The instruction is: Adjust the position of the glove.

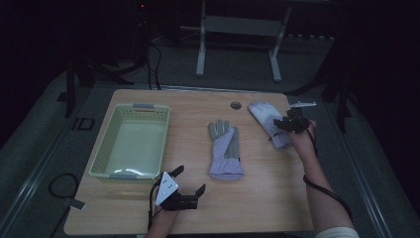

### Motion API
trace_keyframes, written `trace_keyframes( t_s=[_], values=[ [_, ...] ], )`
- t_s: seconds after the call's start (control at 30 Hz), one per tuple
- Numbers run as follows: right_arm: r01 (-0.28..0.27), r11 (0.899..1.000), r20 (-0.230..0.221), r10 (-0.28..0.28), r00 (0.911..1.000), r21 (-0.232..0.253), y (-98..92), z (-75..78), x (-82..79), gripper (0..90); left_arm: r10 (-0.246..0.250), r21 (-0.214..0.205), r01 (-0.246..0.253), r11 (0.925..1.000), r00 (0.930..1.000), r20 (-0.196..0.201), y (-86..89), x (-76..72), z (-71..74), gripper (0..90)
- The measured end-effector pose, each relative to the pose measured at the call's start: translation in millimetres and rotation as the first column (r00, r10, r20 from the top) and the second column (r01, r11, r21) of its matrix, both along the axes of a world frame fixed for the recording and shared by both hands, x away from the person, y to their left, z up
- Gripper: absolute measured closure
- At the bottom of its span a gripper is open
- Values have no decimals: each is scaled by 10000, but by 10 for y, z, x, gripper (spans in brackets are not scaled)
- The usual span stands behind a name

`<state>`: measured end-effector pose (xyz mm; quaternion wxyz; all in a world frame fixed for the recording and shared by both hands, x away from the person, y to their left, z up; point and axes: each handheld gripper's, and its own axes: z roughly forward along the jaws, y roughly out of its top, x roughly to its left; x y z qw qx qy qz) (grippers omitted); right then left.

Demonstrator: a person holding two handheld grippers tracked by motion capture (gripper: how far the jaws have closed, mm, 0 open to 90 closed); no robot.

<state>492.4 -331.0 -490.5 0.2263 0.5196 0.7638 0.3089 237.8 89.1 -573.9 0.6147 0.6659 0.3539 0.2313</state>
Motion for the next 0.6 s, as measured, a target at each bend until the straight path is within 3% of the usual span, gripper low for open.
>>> trace_keyframes(
  t_s=[0.2,0.37,0.47,0.57,0.6],
  values=[
    [140,9998,-231,-144,9996,-156,-28,-135,129,511,-6,94,6,10000,10000,46,-7,-5,1,11],
    [73,9997,-291,-80,9995,-238,-21,-159,239,495,47,57,-47,10000,10000,50,-4,-5,0,11],
    [18,9980,-306,-37,9995,-628,10,-190,301,478,51,132,-51,9999,10000,58,-12,-7,2,10],
    [-182,9961,-1038,92,9946,-863,27,-349,348,465,52,183,-54,9998,10000,84,-16,-9,2,11],
    [-167,9976,-1169,87,9931,-674,22,-403,354,467,57,157,-58,9999,9999,96,-17,-10,2,11]
  ],
)
